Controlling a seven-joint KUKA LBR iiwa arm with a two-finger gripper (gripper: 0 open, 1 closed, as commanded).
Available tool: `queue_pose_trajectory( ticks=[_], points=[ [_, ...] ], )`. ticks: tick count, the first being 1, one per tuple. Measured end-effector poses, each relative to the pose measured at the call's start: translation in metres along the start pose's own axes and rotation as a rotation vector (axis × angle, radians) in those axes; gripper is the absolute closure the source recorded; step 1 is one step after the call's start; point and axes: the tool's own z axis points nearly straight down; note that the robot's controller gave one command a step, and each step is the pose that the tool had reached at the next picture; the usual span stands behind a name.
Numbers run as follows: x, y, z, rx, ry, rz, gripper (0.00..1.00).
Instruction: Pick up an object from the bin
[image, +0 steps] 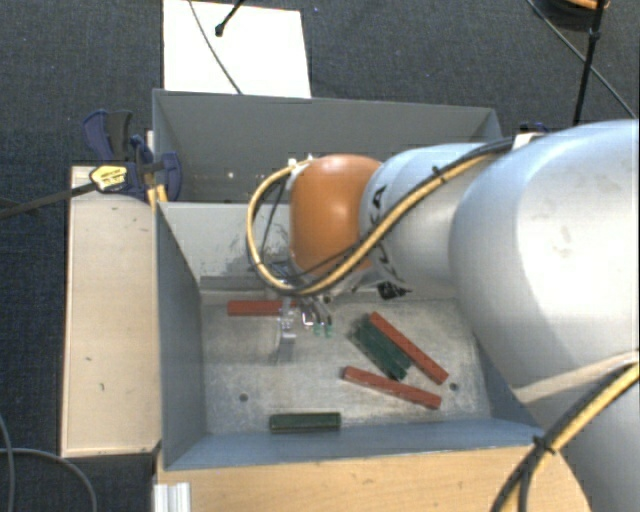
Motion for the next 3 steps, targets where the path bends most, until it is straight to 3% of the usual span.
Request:
queue_pose_trajectory(
  ticks=[1,2,3],
  points=[
    [0.0,-0.001,0.0,0.0,0.001,0.003,1.0],
    [-0.002,0.0,-0.024,0.0,-0.001,0.004,1.0],
    [-0.004,0.0,-0.09,-0.001,-0.004,0.005,1.0]
  ],
)
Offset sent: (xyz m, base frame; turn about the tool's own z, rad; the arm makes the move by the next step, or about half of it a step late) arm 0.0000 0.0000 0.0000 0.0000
